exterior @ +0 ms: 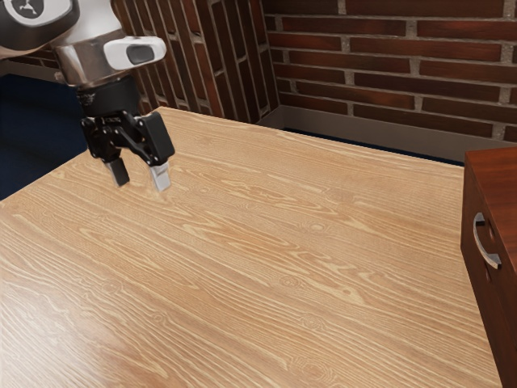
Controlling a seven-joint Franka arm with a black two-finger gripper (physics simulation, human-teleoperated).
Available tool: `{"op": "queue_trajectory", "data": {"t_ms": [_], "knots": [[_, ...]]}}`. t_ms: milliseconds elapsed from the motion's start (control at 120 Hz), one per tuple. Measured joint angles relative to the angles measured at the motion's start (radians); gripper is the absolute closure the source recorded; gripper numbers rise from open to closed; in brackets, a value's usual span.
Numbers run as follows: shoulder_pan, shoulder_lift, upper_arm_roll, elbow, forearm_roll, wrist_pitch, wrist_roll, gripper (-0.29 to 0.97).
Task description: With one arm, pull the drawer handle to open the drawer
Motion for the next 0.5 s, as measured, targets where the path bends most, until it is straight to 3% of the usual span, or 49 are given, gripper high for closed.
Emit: {"op": "queue_trajectory", "data": {"t_ms": [300,500], "knots": [[0.104,0.012,-0.004,-0.002,-0.013,0.178,-0.012,0.02],[0.159,0.060,-0.018,-0.026,-0.118,0.251,-0.195,0.02]]}}
